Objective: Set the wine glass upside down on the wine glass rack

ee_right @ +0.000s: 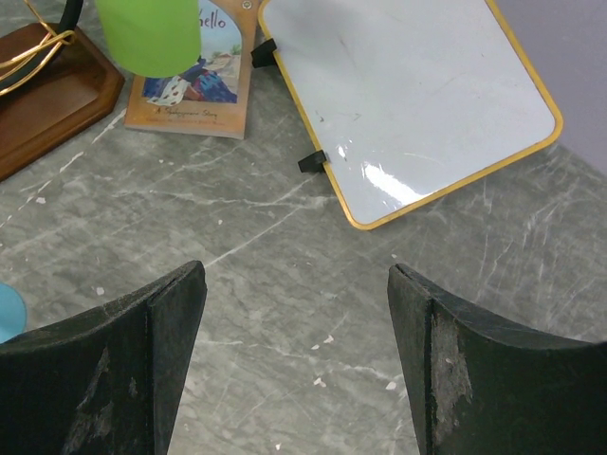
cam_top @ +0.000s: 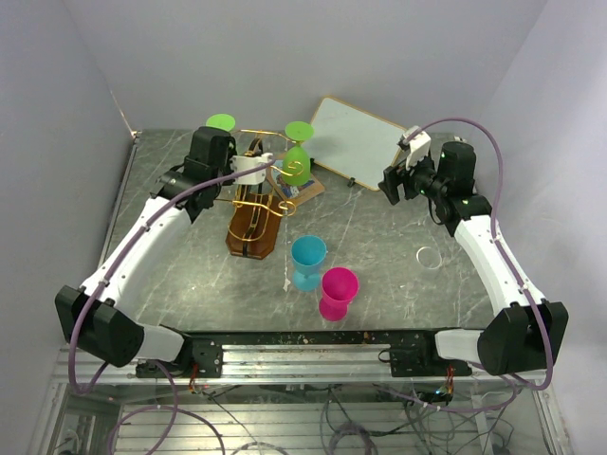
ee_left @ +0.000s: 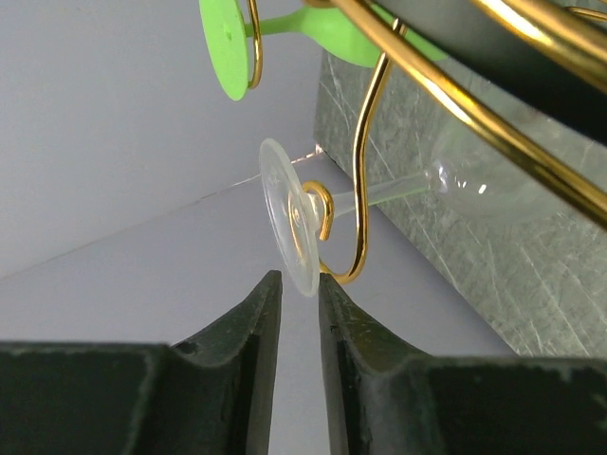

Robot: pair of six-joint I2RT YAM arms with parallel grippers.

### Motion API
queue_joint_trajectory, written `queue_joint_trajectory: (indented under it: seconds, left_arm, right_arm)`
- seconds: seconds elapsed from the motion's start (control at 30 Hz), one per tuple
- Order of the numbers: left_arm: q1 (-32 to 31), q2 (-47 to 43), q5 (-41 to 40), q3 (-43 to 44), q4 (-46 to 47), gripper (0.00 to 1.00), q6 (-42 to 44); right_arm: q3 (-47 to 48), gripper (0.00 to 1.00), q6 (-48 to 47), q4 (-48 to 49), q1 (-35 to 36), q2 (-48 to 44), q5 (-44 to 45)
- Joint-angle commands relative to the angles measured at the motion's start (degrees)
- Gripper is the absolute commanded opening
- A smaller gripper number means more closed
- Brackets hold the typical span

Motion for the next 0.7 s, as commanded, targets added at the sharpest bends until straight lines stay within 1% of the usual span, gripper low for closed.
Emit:
queue_joint_trajectory:
  seconds: [0.0, 0.2, 0.37, 0.53, 0.67]
  left_arm:
    - [-0.59, -2.76, -0.42, -0.45, 0.69, 0.34, 0.11]
    - [-0.62, -4.7, 2.11, -0.62, -0.26, 0.45, -1.23]
    - [-0.65, -5.5, 4.93, 0.18, -2.31, 0.61, -3.12]
    - [-0.63, -6.18, 8.69, 2.0, -4.69, 0.65, -5.19]
    - [-0.62, -6.44, 11.96, 4.71, -5.82, 0.72, -8.64]
  right_arm:
    - [-0.52, 0.77, 0.12, 0.97, -0.48, -1.1, -0.52]
    - [-0.41, 0.77, 0.16, 0.81, -0.57, -0.99, -0.84]
    - [-0.03, 0.77, 0.14, 0.43, -0.82, -0.92, -0.91]
    - [1.45, 0.78, -0.47, -1.23, -1.07, -0.83, 0.0]
    - [3.91, 0.78, -1.94, -4.21, -1.08, -0.88, 2.67]
